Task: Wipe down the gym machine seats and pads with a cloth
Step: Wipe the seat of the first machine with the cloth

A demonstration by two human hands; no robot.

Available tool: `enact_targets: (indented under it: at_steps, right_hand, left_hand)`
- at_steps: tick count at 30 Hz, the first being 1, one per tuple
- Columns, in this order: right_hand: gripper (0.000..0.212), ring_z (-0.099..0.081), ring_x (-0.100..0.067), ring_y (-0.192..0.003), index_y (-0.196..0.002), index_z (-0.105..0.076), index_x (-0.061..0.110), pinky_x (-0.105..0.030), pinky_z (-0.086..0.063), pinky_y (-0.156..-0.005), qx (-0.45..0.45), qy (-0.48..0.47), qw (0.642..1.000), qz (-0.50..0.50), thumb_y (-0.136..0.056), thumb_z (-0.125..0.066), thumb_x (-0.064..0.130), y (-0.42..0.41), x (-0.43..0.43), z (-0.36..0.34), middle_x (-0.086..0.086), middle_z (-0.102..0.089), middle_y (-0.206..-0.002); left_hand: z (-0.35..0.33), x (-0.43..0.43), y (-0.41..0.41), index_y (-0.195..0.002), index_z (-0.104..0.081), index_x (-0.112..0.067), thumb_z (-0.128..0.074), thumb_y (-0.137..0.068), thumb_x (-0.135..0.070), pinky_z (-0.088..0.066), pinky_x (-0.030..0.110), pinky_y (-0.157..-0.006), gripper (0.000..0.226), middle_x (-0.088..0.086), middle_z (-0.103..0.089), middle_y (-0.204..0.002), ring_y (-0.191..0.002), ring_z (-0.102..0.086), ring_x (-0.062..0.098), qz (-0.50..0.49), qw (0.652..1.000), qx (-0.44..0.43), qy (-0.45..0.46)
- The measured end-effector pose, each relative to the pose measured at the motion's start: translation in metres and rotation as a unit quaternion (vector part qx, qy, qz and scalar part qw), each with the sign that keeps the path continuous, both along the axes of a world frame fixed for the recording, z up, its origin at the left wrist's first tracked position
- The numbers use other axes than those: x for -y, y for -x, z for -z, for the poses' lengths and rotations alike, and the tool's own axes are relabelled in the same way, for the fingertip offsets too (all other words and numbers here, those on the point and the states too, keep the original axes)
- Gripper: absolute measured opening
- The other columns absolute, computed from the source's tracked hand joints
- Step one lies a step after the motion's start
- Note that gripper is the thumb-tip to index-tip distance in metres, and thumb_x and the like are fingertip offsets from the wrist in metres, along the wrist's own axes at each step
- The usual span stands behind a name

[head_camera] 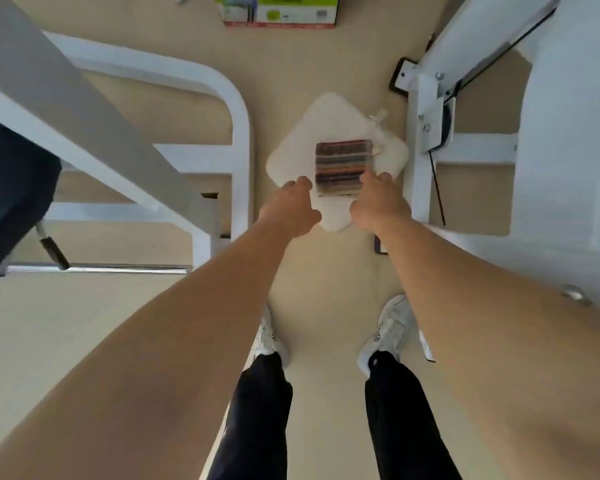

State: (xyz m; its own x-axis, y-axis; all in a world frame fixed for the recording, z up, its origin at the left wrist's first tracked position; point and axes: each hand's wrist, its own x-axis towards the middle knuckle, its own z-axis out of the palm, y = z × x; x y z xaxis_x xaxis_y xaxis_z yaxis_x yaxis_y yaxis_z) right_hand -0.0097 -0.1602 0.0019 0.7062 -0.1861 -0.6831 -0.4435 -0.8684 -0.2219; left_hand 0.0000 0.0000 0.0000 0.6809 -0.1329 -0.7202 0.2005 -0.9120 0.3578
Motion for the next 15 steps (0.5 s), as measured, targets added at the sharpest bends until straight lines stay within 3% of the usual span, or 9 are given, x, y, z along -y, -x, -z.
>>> enact_targets:
  at_steps: [7, 10, 12, 15]
  right_hand:
    - [0.047, -0.053, -0.034, -0.112, -0.136, -0.049, 0.023, -0.042, -0.053, -0.093, 0.035, 0.014, 0.999, 0.004, -0.090, -0.059, 0.016, -0.017, 0.006, 0.096, -0.011, -0.042, -0.135]
    - [0.047, -0.048, -0.032, -0.118, -0.134, -0.049, 0.023, -0.042, -0.050, -0.097, -0.004, 0.017, 0.999, -0.032, -0.089, -0.063, 0.019, -0.009, 0.002, 0.117, -0.008, -0.036, -0.141]
    - [0.050, -0.044, -0.031, -0.117, -0.132, -0.044, 0.025, -0.040, -0.048, -0.091, -0.019, 0.029, 0.998, -0.059, -0.087, -0.066, 0.020, 0.001, 0.000, 0.123, -0.007, -0.033, -0.139]
    - [0.039, -0.043, -0.030, -0.112, -0.123, -0.049, 0.027, -0.041, -0.048, -0.087, -0.020, 0.041, 0.996, -0.078, -0.088, -0.066, 0.021, 0.008, -0.003, 0.123, -0.005, -0.035, -0.136]
  left_hand:
    - [0.091, 0.032, -0.017, -0.141, -0.043, -0.027, -0.056, -0.089, -0.011, -0.057, 0.042, -0.087, 0.056, 0.005, -0.051, -0.125, -0.103, -0.061, 0.028, -0.069, 0.995, 0.055, 0.052]
    - [0.114, 0.041, -0.012, -0.137, -0.046, -0.022, -0.058, -0.088, -0.008, -0.056, 0.042, -0.086, 0.052, 0.007, -0.047, -0.125, -0.099, -0.059, 0.029, -0.024, 0.998, 0.054, 0.024]
    - [0.121, 0.039, -0.007, -0.134, -0.047, -0.017, -0.059, -0.088, -0.005, -0.056, 0.043, -0.084, 0.049, 0.009, -0.047, -0.124, -0.099, -0.058, 0.030, 0.016, 0.998, 0.067, -0.005]
    - [0.123, 0.031, -0.002, -0.122, -0.055, -0.012, -0.054, -0.091, -0.003, -0.053, 0.041, -0.076, 0.033, 0.010, -0.055, -0.113, -0.096, -0.059, 0.031, 0.072, 0.993, 0.084, -0.038]
